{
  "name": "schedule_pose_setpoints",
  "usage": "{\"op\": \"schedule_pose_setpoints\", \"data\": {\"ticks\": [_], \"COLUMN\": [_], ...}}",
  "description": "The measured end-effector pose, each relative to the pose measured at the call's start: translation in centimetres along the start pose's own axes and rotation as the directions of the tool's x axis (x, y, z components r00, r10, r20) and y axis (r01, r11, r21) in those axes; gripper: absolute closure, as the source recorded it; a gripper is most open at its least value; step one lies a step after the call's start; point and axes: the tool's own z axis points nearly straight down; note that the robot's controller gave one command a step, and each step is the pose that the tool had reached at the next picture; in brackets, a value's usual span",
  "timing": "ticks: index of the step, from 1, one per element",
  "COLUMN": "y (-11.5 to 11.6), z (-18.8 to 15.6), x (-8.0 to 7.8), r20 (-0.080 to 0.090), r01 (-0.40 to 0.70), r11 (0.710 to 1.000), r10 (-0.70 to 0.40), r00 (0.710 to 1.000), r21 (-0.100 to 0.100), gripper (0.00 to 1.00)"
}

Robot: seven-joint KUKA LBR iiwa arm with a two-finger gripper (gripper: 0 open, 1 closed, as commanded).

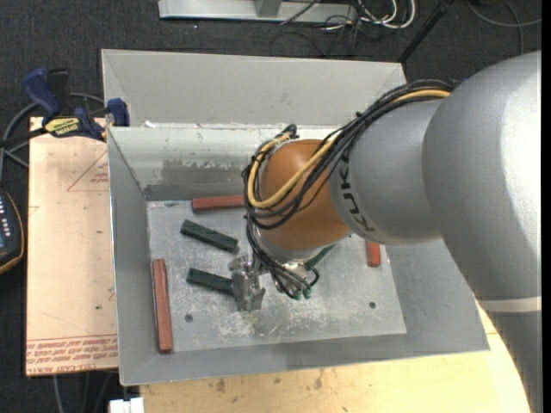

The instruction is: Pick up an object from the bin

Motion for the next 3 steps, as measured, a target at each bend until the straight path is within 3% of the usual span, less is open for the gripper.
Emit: {"op": "schedule_pose_setpoints", "data": {"ticks": [1, 2, 3], "y": [0.0, -0.6, -0.6], "z": [0.0, 1.9, 1.8], "x": [0.0, -1.1, -1.1], "r20": [0.0, 0.0, 0.001], "r01": [0.0, -0.029, -0.03], "r11": [1.0, 1.0, 1.0], "r10": [0.0, 0.029, 0.03], "r00": [1.0, 1.0, 1.0], "r21": [0.0, 0.0, 0.0], "gripper": [0.0, 0.0, 1.0]}}
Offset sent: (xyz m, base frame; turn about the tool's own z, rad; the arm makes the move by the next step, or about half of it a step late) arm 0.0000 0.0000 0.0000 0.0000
